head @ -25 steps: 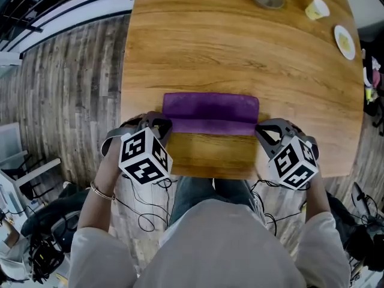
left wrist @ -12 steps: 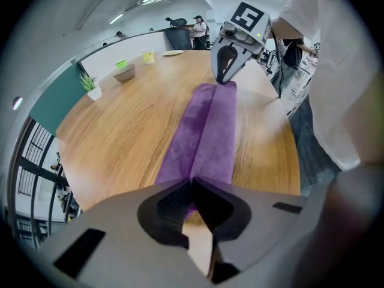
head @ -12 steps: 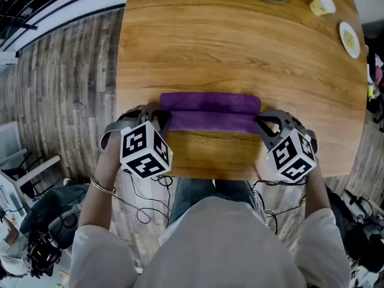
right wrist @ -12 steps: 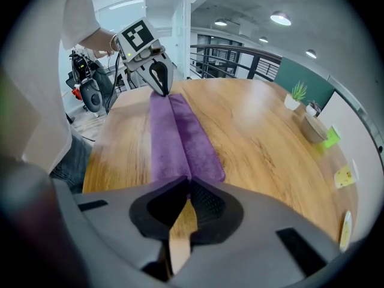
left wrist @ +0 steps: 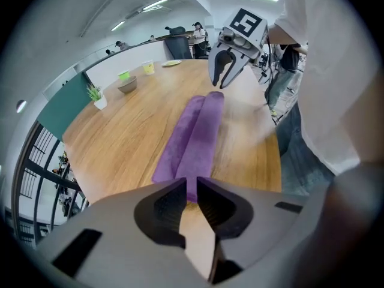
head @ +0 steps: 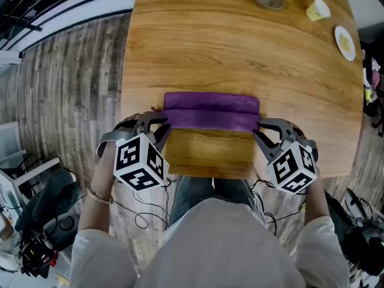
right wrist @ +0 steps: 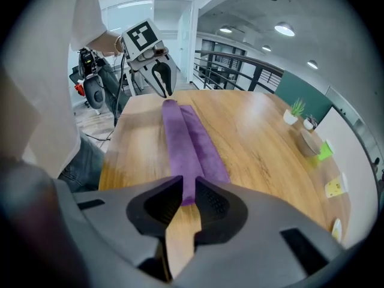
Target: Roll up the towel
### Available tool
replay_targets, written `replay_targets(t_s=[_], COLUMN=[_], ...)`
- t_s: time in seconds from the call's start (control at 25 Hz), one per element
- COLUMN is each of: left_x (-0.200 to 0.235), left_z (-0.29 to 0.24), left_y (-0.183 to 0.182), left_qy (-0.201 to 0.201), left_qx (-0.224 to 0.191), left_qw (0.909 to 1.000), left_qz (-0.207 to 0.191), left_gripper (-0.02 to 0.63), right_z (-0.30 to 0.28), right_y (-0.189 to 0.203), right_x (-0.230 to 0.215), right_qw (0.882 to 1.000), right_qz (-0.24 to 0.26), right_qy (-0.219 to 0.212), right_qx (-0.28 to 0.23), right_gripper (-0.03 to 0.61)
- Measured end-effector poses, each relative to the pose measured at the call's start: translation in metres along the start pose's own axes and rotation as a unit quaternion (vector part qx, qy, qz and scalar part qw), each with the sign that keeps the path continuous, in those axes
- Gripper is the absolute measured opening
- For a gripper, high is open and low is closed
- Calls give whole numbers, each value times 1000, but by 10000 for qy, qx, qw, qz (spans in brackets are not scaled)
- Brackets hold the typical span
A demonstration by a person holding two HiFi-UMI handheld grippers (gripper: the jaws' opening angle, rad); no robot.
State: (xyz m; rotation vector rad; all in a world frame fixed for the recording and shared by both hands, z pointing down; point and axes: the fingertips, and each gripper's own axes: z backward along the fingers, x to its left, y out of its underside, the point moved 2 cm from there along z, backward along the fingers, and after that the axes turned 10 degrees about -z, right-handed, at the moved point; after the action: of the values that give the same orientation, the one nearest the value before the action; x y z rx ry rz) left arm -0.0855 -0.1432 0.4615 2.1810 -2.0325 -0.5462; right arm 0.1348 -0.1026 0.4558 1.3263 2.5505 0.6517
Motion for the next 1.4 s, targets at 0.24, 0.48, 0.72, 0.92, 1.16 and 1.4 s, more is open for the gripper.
replay_targets(t_s=[0.24,0.48,0.72,0.92,1.16,1.4], left_x=[-31,-25,-18,-17,-23,-46], left_z=[-23,-34,-41,-42,-38,-21], left_y=[-2,0,2,9,10,10], left_qy=[163,-23,-149,-259,-202,235], left_qx=[-20,7,69,117,169,206], left_qw=[9993,9991,9984,9970,9973,9981], left_qz=[-345,-414,-549,-720,-685,-539], left_gripper=[58,58,58,41,28,26], right_z=[-22,-32,-38,-42,-40,-27], right_y=[15,20,18,13,17,20], right_x=[22,20,15,18,24,46], right_qw=[9983,9956,9956,9959,9971,9981], right_qz=[465,729,729,690,561,361], right_qy=[17,115,193,258,251,-177], right_qx=[357,577,549,524,449,472], right_gripper=[66,66,54,31,20,18])
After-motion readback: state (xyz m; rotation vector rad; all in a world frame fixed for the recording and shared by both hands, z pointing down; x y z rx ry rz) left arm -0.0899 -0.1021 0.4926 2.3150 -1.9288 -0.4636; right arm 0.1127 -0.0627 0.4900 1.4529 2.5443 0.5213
